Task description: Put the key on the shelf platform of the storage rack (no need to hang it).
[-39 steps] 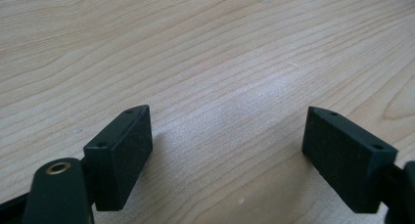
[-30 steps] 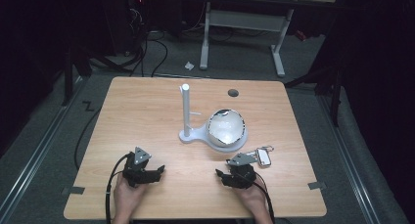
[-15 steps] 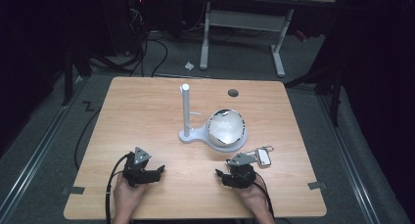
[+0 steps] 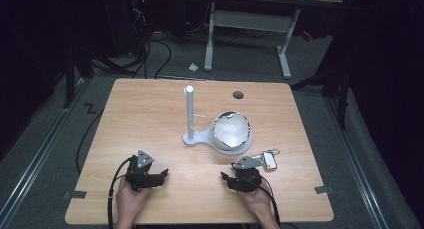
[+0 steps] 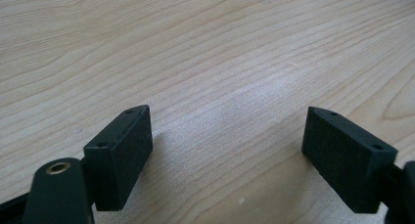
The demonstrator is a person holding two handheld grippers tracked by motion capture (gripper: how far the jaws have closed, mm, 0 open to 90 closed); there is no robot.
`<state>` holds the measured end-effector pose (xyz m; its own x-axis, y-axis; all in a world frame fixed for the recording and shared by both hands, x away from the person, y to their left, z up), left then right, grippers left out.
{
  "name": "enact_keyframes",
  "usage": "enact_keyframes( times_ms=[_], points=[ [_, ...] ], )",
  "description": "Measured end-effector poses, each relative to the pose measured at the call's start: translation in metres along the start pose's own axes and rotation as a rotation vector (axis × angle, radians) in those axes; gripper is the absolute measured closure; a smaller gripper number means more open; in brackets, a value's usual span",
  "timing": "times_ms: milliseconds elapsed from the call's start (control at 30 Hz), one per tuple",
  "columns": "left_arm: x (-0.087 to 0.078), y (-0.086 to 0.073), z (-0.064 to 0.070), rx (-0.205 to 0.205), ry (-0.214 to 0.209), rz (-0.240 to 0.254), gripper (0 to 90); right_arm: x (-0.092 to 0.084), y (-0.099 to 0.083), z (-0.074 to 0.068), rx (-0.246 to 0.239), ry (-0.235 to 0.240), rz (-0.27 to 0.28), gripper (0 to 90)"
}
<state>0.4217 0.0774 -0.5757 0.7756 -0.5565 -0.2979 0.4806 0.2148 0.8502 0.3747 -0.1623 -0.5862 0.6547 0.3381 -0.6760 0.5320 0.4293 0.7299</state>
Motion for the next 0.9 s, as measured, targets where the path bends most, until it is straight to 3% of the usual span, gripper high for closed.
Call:
enact_keyframes(
  times_ms=[200,900],
  points=[
    [0.000,0.000,0.000,0.000,0.000,0.000,19.3,-0.002,-0.001,0.000,-0.006,-0.013,0.010,47.2],
    [0.000,0.000,0.000,0.000,0.000,0.000,19.3,-0.024,0.002,0.008,0.036,0.011,0.058,48.8]
  ],
)
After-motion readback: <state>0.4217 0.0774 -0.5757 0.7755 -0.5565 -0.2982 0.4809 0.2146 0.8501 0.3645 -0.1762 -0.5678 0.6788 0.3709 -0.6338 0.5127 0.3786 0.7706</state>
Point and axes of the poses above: each handheld gripper's, and its own axes: x roughly forward along the jaws, y roughly out of its top, z roughly to its right, the point moved 8 cm from there along x, roughly forward along the jaws, and after that the axes turned 7 degrees about -y, right-handed, at the moved point
